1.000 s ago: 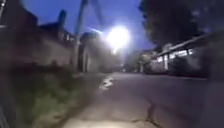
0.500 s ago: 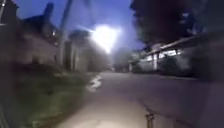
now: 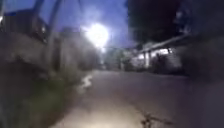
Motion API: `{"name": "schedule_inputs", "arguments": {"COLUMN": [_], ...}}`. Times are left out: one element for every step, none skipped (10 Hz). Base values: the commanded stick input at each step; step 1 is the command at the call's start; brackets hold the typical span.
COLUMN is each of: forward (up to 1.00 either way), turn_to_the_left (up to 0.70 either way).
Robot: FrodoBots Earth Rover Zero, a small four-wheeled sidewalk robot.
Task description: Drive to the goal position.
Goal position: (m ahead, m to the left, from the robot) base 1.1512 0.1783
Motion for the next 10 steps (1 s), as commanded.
{"name": "schedule_inputs", "arguments": {"forward": [0.70,0.70,0.70,0.70,0.70,0.70,0.70,0.70,0.70,0.70], "turn_to_the_left": [0.00,0.00,0.00,0.00,0.00,0.00,0.00,0.00,0.00,0.00]}}
